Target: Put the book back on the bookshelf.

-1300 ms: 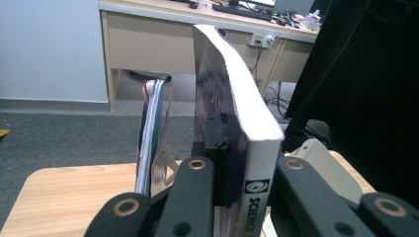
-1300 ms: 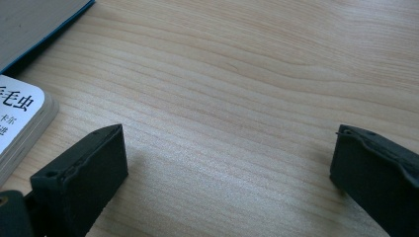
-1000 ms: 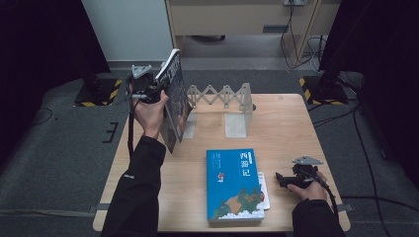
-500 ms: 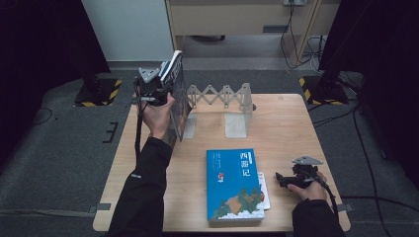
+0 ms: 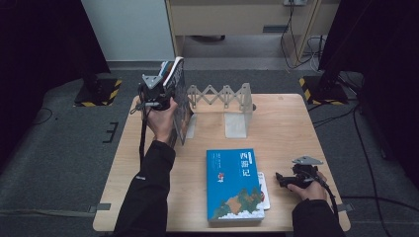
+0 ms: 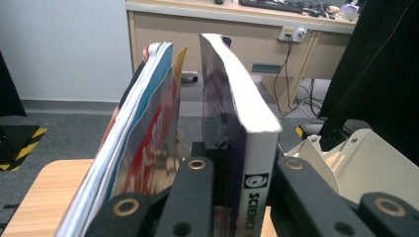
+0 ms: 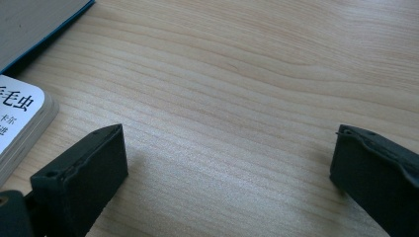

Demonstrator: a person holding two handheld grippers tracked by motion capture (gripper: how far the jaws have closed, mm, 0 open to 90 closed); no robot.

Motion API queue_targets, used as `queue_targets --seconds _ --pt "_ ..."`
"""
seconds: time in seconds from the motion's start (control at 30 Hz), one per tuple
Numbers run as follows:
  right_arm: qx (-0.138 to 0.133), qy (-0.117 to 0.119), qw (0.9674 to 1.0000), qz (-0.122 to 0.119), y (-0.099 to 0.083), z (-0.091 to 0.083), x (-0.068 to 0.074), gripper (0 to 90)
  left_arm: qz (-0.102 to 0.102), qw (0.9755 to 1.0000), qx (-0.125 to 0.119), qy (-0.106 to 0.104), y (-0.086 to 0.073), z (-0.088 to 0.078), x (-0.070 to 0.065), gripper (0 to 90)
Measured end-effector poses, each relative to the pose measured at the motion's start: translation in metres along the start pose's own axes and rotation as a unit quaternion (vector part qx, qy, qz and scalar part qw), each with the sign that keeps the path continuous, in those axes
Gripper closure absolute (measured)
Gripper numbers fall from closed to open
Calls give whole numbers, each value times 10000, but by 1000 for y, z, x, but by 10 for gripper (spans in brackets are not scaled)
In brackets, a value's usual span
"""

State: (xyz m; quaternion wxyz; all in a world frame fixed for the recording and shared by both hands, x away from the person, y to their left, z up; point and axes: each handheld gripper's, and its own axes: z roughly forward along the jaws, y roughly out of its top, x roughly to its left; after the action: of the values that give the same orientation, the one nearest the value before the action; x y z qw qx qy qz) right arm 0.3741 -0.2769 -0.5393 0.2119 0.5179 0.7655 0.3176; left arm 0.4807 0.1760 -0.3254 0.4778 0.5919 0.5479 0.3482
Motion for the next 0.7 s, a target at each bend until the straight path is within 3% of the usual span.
queue_targets --seconds 0.17,0.7 --pt "0 0 10000 1 0 0 0 12 182 9998 -79 81 -2 2 -6 818" --pt "1 0 10000 8 0 0 0 13 142 9999 -4 52 -19 10 -7 818"
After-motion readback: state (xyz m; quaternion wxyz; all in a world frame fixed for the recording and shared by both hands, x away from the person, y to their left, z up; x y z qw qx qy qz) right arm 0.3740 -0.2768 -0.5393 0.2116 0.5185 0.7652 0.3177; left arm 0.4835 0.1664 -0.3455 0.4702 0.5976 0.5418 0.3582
